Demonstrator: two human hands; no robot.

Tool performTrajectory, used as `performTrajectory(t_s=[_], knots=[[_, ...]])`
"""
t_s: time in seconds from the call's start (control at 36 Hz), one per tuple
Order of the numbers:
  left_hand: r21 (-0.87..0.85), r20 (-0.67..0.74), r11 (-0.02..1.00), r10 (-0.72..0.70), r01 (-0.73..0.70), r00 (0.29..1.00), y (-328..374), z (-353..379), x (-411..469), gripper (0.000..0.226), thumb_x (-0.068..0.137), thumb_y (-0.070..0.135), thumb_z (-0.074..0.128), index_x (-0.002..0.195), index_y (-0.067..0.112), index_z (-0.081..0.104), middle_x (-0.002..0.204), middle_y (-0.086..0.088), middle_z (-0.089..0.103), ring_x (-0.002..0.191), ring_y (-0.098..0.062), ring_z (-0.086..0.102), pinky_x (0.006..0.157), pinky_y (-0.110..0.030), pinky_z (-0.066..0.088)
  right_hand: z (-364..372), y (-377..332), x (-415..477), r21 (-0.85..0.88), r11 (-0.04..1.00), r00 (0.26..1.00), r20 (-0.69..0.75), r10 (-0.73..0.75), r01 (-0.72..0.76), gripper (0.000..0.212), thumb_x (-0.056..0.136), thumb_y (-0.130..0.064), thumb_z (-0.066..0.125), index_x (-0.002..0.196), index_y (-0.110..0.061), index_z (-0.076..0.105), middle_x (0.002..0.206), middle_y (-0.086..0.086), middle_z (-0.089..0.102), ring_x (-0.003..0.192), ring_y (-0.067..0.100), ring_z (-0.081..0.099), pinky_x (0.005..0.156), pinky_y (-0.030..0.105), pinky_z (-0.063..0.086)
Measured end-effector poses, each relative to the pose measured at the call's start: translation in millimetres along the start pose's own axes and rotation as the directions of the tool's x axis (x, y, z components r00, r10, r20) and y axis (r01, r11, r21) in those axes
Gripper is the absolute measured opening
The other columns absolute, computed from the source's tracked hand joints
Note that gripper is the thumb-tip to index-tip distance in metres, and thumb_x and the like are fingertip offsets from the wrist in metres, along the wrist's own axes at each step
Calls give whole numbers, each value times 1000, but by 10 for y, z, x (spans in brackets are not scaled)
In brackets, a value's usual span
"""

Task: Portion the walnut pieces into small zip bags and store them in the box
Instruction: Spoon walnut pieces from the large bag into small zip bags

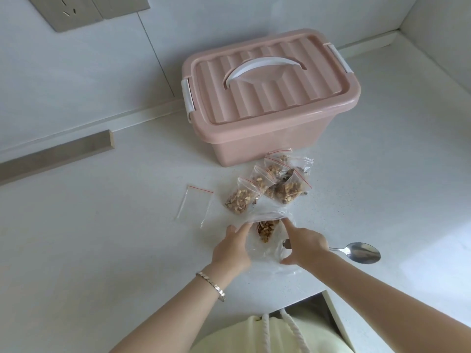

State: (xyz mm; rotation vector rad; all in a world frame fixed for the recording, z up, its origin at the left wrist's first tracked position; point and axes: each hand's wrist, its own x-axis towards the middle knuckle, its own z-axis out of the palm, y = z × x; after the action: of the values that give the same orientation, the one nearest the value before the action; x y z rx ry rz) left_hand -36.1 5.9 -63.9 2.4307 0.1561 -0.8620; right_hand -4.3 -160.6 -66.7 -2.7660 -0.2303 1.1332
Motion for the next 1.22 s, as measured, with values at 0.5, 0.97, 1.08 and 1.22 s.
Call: performTrajectory(t_s=[0.5,0.97,1.08,1.22], knots=[[-326,-328,928,71,-183,942,-209,-470,-231,38,78,22,65,114,33,56,119,11,46,122,-10,39,102,-22,26,-481,201,-571,270,952,941,-335,-46,142,75,76,-46,67,139,-34,28,136,3,32,103,16,56,84,27,52],[-283,-344,875,-475,393,810,-549,-556,429,43,78,19,65,112,11,40,102,1,55,102,-27,59,80,-31,39,-549,116,-946,487,847,934,-357,-29,213,21,88,-30,58,109,-33,59,82,-15,57,61,-14,52,56,6,41],[-379,-390,903,-354,202,850,-462,-593,220,22,74,10,66,91,7,53,77,-1,57,81,-29,62,64,-27,48,-563,118,-972,511,836,936,-353,-11,202,20,88,-31,58,108,-33,60,81,-14,59,56,-8,54,55,8,43],[-464,-391,872,-41,-158,920,30,-667,-311,23,72,24,72,86,19,55,71,9,46,63,-12,49,58,-19,38,-655,63,-1039,585,771,917,-399,2,253,20,84,-38,61,103,-32,62,79,-12,60,51,1,52,54,14,44]])
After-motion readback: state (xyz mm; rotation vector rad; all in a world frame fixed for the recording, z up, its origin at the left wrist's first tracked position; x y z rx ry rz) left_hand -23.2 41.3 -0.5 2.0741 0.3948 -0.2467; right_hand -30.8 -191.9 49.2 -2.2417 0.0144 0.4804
